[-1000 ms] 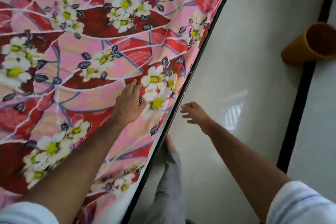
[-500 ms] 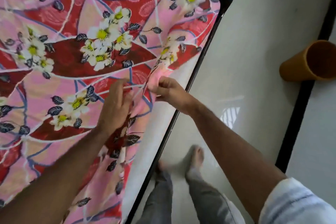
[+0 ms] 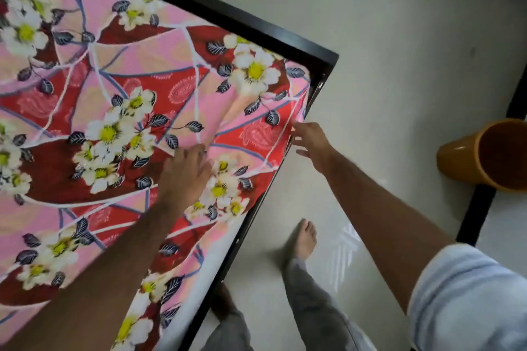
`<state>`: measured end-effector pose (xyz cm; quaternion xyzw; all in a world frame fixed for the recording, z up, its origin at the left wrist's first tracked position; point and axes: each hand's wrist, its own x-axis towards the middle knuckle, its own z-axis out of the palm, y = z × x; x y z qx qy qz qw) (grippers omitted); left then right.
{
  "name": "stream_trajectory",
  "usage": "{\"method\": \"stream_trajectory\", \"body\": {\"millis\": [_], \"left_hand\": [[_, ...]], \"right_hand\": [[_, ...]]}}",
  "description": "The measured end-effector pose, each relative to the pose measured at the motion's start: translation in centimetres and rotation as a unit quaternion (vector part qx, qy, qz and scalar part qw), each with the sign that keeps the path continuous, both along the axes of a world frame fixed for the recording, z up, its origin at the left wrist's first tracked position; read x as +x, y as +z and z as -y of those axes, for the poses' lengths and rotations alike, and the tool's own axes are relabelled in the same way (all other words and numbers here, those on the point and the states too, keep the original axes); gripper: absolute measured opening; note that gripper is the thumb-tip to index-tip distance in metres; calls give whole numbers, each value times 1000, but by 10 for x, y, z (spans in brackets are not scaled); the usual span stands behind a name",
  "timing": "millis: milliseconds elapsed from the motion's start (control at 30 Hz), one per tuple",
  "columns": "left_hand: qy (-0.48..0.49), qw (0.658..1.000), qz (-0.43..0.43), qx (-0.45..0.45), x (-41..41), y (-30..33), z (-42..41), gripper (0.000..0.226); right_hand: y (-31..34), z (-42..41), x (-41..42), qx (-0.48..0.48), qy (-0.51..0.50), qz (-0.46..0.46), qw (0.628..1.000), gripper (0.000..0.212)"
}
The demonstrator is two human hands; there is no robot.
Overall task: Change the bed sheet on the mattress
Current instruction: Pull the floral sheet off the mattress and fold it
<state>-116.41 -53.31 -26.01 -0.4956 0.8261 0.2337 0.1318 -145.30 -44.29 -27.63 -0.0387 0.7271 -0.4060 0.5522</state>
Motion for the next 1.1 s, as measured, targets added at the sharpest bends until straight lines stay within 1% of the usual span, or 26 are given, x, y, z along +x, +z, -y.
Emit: {"method": "stream_trajectory", "body": {"millis": [67, 100, 133, 167, 233, 300, 367, 400, 433, 467, 533, 567, 600, 633, 667, 700, 733, 767, 833, 867, 900, 933, 967, 1033, 1067, 1100], "left_hand": [[24, 999, 46, 8, -18, -2, 5, 49], [20, 998, 66, 3, -25, -1, 7, 48], [19, 997, 75, -9, -31, 0, 9, 48], [19, 998, 62, -23, -36, 3, 13, 47], [0, 999, -4, -49, -43, 5, 23, 47], [-32, 997, -48, -60, -56, 4, 38, 47], [-32, 994, -83, -66, -76, 3, 51, 43], [-6, 992, -108, -65, -89, 1, 60, 43], [42, 987, -142, -56, -102, 2, 70, 44], [104, 977, -183, -39, -114, 2, 80, 47], [213, 943, -254, -18, -138, 7, 100, 55], [252, 928, -272, -20, -147, 11, 109, 57], [278, 918, -282, -26, -154, 13, 116, 56], [290, 915, -279, -31, -160, 17, 124, 55], [284, 921, -263, -38, -164, 16, 130, 54], [260, 938, -227, -44, -167, 14, 136, 55], [228, 955, -180, -53, -167, 6, 143, 57], [206, 967, -137, -53, -166, -2, 150, 59], [213, 973, -83, -37, -165, -18, 162, 64], [216, 973, -66, -37, -166, -23, 165, 67], [215, 975, -47, -43, -168, -24, 166, 70], [220, 974, -31, -51, -171, -26, 168, 71], [231, 971, -19, -56, -175, -26, 170, 72], [251, 967, -10, -50, -183, -23, 172, 70], [264, 963, -11, -45, -187, -22, 173, 69], [276, 960, -16, -42, -189, -21, 176, 68]], "right_hand": [[-8, 26, -25, 5, 8, 25, 1000, 36], [-13, 37, -34, 12, 26, 25, 999, 40], [-17, 48, -39, 18, 50, 12, 998, 40], [-21, 58, -43, 26, 84, -15, 996, 34], [-29, 67, -51, 30, 139, -56, 988, 20], [-26, 70, -63, 10, 137, -24, 990, 17], [-4, 67, -74, -67, 152, 36, 985, 8], [16, 69, -79, -119, 192, 79, 971, 5], [36, 72, -81, -160, 248, 125, 947, 6], [61, 78, -78, -179, 316, 161, 917, 10], [89, 90, -74, -167, 446, 200, 856, 11], [91, 98, -74, -137, 490, 194, 839, 12], [87, 107, -77, -90, 528, 159, 829, 12], [77, 116, -84, -37, 568, 87, 818, 10], [65, 127, -95, 9, 615, -15, 788, 6], [49, 136, -106, 41, 644, -119, 754, 11], [33, 148, -119, 60, 641, -186, 742, 14], [22, 163, -128, 72, 602, -229, 762, 15], [2, 194, -141, 85, 510, -279, 810, 21], [-5, 207, -144, 72, 476, -278, 831, 27], [-10, 218, -144, 60, 461, -253, 848, 35], [-13, 230, -142, 45, 474, -226, 850, 39], [-16, 239, -140, 43, 509, -206, 835, 38], [-19, 249, -135, 11, 563, -224, 795, 27], [-19, 254, -134, -11, 566, -229, 792, 22], [-18, 258, -135, -26, 562, -211, 799, 20]]}}
